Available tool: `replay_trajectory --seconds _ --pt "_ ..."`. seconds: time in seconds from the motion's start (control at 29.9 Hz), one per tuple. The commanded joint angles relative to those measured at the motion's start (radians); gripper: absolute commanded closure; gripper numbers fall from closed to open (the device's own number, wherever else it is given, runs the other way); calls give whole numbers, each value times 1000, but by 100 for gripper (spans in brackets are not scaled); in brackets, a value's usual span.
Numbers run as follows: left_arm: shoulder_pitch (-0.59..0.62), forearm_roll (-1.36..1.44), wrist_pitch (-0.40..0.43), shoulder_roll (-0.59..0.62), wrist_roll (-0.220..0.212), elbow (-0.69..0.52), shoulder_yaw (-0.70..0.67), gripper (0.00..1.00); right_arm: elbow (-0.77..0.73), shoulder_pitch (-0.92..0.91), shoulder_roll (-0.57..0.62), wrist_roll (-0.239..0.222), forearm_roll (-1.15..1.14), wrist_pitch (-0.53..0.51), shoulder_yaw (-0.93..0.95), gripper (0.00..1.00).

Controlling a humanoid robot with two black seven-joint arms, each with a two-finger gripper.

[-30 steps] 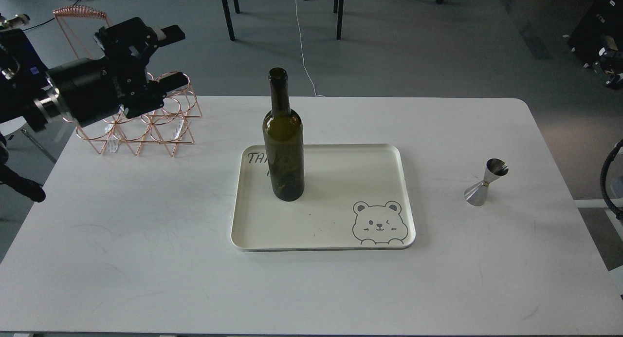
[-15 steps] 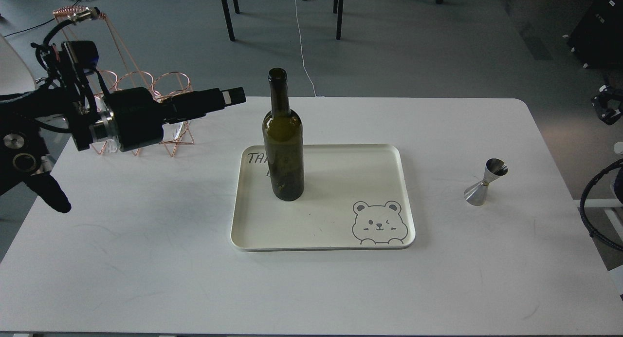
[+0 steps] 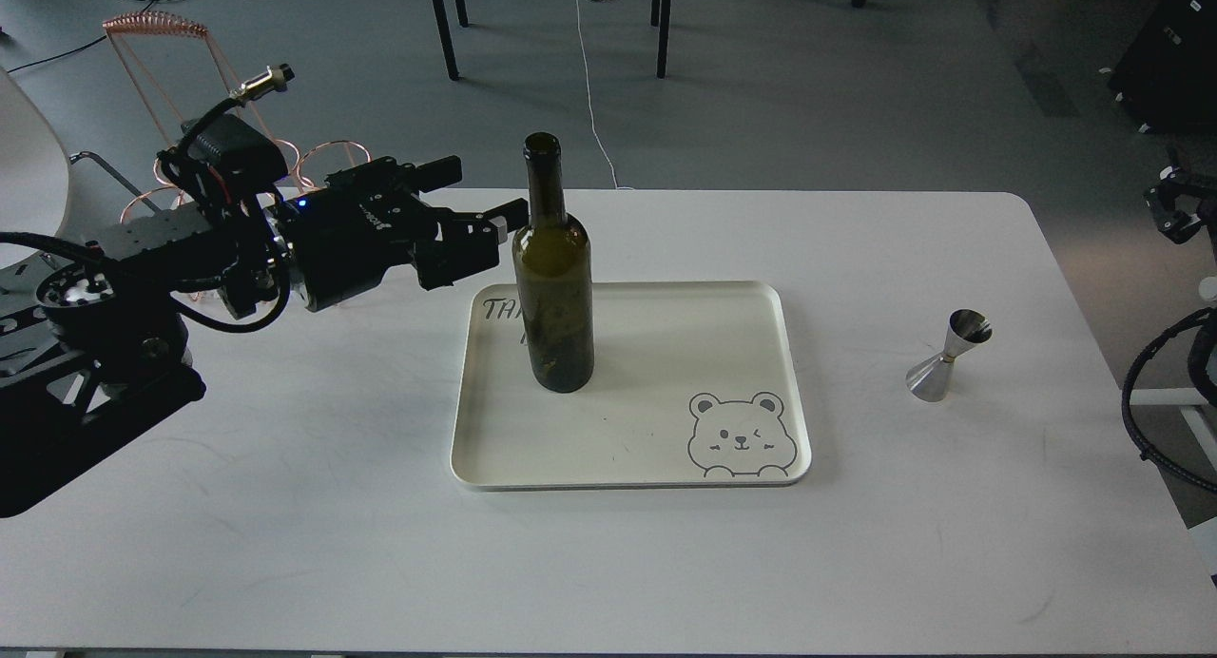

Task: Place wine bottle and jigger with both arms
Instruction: 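Close the left gripper around the wine bottle's neck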

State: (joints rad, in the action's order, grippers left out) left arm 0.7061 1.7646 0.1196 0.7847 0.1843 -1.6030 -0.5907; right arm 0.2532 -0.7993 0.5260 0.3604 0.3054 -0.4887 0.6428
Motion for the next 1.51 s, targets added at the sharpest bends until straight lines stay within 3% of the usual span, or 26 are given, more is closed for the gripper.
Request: replay_trajectory --seconds 0.0,0.67,1.07,1.24,1.47 --pt "1 41 -17 -19 0 6 20 2 0 0 0 2 0 0 0 1" --pt "1 131 -54 -140 -11 66 22 3 0 3 0 2 0 0 0 1" --pt "16 131 -58 -162 -12 98 20 8 0 3 -3 2 0 0 0 1" --pt "16 131 -60 -162 -12 98 20 23 -2 3 -6 2 -2 0 -2 1" --pt "16 131 -60 -163 -12 98 20 30 -2 3 -6 2 -2 0 -5 1"
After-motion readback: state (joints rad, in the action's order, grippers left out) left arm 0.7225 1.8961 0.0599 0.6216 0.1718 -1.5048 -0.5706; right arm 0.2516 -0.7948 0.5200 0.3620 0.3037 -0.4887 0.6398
